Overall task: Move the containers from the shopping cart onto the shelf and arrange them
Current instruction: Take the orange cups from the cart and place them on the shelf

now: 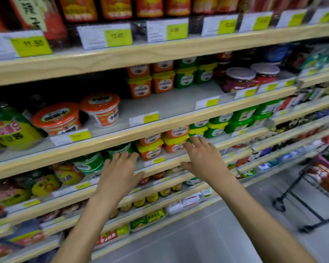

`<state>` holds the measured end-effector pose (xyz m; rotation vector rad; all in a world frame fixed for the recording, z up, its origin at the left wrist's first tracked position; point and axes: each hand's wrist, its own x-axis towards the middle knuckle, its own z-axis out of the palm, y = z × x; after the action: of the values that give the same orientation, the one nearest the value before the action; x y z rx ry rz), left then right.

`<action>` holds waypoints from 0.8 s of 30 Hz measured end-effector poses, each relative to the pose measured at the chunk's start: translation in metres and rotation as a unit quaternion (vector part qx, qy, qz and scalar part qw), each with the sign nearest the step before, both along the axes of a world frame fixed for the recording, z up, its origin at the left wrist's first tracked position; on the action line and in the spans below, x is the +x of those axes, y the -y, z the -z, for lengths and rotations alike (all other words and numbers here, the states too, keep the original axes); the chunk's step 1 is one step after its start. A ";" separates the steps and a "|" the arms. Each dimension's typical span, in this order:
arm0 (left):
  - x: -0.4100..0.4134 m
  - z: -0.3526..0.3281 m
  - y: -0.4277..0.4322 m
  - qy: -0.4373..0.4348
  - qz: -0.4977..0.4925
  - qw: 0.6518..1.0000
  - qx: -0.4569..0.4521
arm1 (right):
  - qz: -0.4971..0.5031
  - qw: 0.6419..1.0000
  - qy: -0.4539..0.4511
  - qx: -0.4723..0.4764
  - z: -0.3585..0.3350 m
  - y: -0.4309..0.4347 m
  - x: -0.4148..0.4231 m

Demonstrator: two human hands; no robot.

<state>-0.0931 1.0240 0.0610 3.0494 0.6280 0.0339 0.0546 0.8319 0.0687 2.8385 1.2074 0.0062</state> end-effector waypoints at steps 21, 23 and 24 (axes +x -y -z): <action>0.327 0.030 0.426 -0.059 0.340 0.937 0.049 | 0.419 0.903 -0.094 -0.014 0.038 0.489 0.163; 0.342 0.034 0.454 -0.061 0.368 0.926 0.061 | 0.440 0.892 -0.102 -0.009 0.044 0.513 0.168; 0.353 0.038 0.468 -0.066 0.383 0.919 0.064 | 0.451 0.886 -0.103 -0.008 0.048 0.526 0.171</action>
<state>0.2596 0.5556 0.0230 3.1970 -0.6190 -0.1524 0.2254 0.3056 0.0205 3.1292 -0.2065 -0.3437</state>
